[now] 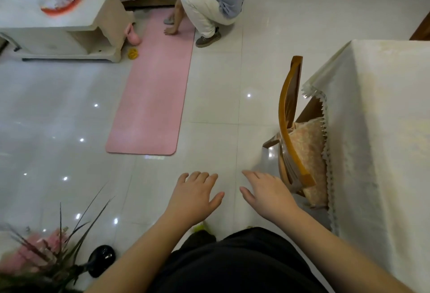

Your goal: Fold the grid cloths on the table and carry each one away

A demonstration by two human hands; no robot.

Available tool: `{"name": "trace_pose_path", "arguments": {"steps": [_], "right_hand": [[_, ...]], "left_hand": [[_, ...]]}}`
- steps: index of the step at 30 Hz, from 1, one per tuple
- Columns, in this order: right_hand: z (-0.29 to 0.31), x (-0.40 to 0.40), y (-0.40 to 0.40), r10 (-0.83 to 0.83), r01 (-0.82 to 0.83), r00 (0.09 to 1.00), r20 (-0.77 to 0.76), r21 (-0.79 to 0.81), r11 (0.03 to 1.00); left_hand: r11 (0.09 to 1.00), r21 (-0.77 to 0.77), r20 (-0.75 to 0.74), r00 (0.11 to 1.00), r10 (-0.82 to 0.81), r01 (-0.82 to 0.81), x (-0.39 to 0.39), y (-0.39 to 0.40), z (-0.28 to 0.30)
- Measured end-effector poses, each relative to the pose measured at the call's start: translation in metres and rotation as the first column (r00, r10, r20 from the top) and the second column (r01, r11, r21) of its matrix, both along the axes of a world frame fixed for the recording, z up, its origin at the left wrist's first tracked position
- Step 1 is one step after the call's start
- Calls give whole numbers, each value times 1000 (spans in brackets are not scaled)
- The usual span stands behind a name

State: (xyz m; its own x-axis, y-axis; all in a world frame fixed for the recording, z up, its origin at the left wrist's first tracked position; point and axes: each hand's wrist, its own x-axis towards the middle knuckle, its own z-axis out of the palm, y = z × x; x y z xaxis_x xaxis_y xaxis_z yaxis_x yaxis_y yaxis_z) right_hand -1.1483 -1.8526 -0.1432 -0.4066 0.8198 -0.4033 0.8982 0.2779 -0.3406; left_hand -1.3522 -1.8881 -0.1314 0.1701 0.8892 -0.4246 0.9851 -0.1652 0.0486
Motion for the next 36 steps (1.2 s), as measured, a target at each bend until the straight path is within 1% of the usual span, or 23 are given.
{"name": "trace_pose_path", "arguments": {"steps": [5,8,14,18,21,25,30,32,34,36], "right_hand": [[-1,-36,48,-67,66,998,10,13,998],[-1,-67,81,-108,106,993,42,40,994],[6,-127,139,-212,208,971,108,53,977],[13,-144,164,-293,284,949,119,92,955],[16,-143,175,-362,346,923,132,129,929],[21,-126,191,-468,447,876,119,166,879],[14,-99,224,-572,545,816,86,213,811],[8,-88,244,-598,569,798,76,231,789],[6,-75,266,-601,565,794,96,247,787],[7,-61,288,-617,568,779,114,291,770]], "left_hand": [[998,56,33,999,-34,32,-44,57,-8],[994,93,56,996,-67,61,-79,99,-10],[985,67,86,983,-162,157,-146,182,7],[963,42,111,956,-270,267,-167,229,12],[942,51,122,934,-336,332,-164,263,7],[908,70,150,896,-418,412,-139,306,3],[833,80,128,823,-553,547,-93,365,2],[803,77,111,795,-596,591,-76,392,0],[774,69,85,770,-633,629,-59,419,-1],[756,91,69,754,-654,648,-42,443,0]]}}
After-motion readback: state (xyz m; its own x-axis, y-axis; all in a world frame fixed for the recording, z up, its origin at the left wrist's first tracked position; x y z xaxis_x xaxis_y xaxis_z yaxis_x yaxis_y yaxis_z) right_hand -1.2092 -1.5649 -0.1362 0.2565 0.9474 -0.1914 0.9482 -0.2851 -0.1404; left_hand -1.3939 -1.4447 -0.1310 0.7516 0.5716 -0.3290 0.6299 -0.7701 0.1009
